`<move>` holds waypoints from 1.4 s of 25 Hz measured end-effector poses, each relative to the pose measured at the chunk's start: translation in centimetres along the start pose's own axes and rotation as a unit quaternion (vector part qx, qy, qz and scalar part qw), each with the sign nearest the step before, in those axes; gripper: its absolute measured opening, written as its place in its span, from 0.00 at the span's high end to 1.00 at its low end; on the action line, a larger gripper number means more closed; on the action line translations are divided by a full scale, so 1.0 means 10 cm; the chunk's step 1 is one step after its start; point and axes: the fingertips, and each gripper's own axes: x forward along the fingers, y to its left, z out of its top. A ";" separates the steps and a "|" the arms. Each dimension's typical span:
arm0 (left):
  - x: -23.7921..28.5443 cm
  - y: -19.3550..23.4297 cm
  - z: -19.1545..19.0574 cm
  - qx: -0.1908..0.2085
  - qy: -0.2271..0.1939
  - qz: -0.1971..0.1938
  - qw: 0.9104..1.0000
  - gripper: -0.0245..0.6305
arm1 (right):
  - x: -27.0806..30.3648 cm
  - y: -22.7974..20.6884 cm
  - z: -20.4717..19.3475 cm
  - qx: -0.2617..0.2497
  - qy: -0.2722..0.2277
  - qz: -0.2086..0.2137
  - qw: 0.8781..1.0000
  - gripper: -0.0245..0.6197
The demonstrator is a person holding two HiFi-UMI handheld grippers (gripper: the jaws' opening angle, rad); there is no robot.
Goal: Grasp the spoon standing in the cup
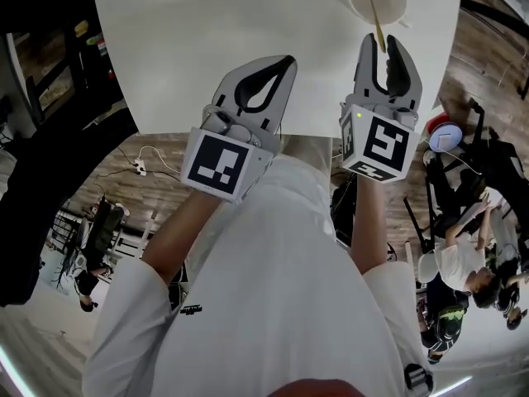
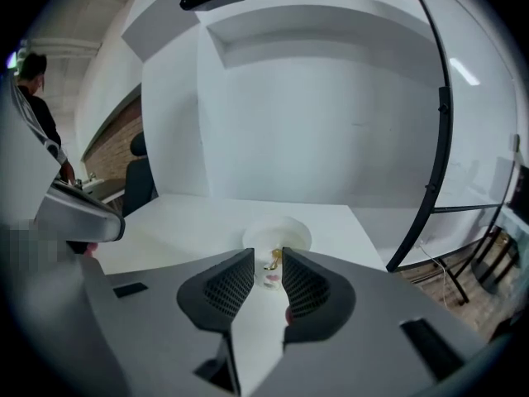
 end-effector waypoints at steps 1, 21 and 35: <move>0.00 0.01 0.00 -0.002 0.001 0.000 1.000 0.97 | 0.02 0.00 -0.01 -0.002 0.004 -0.001 1.000 0.80; -0.18 -0.05 -0.06 -0.003 -0.011 0.007 1.000 0.97 | -0.11 -0.03 0.01 -0.011 0.009 -0.029 0.999 0.90; -0.49 -0.31 0.05 0.024 -0.070 0.007 0.997 0.97 | -0.67 0.04 0.21 -0.017 -0.044 -0.016 0.999 0.90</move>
